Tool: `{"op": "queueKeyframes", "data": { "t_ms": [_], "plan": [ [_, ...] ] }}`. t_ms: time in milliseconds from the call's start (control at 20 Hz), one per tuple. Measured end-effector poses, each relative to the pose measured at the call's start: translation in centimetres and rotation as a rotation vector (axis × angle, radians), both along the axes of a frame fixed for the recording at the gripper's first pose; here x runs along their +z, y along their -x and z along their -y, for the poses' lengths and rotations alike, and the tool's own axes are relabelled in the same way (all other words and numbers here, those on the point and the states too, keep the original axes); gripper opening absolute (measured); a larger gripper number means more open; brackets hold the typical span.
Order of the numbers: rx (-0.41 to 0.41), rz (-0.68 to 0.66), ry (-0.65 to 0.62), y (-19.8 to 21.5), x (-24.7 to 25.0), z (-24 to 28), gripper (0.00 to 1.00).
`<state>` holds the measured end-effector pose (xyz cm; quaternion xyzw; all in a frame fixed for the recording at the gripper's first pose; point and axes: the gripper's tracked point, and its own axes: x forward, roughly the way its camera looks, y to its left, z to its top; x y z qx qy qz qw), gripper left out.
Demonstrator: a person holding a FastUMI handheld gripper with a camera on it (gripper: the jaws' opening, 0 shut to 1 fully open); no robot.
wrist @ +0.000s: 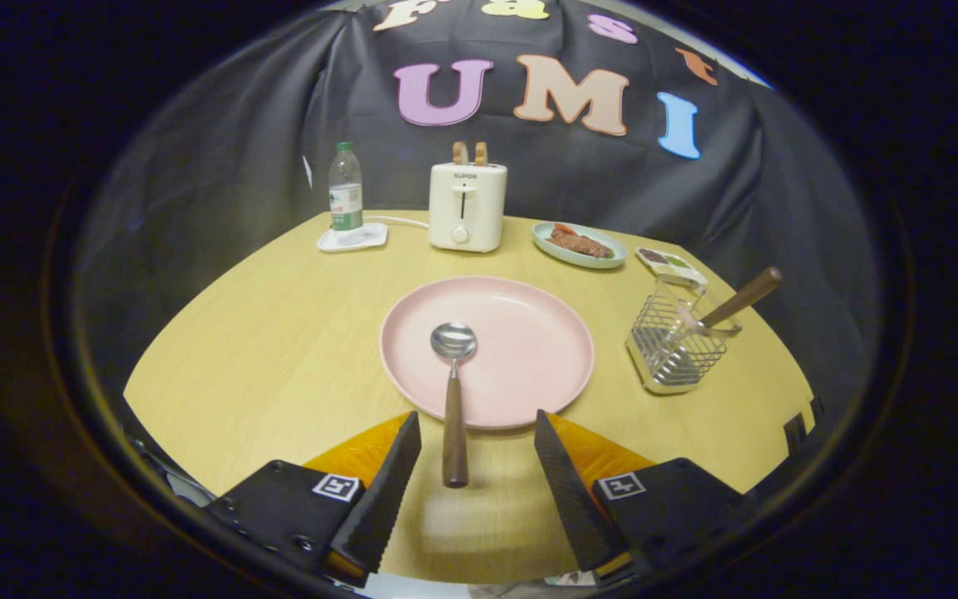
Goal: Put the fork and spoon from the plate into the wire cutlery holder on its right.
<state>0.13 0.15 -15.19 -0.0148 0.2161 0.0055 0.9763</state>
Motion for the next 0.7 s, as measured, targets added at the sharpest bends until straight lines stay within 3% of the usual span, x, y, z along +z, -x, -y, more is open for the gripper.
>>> {"op": "queueKeyframes", "data": {
  "t_ms": [50,450,700],
  "plan": [
    [0.011,0.007,-0.006,-0.2,-0.1,-0.3,0.88],
    [0.023,0.032,0.065,-1.4,0.0,-1.1,0.21],
    [0.001,0.009,0.012,-2.0,-0.1,-1.3,0.04]
  ]
}}
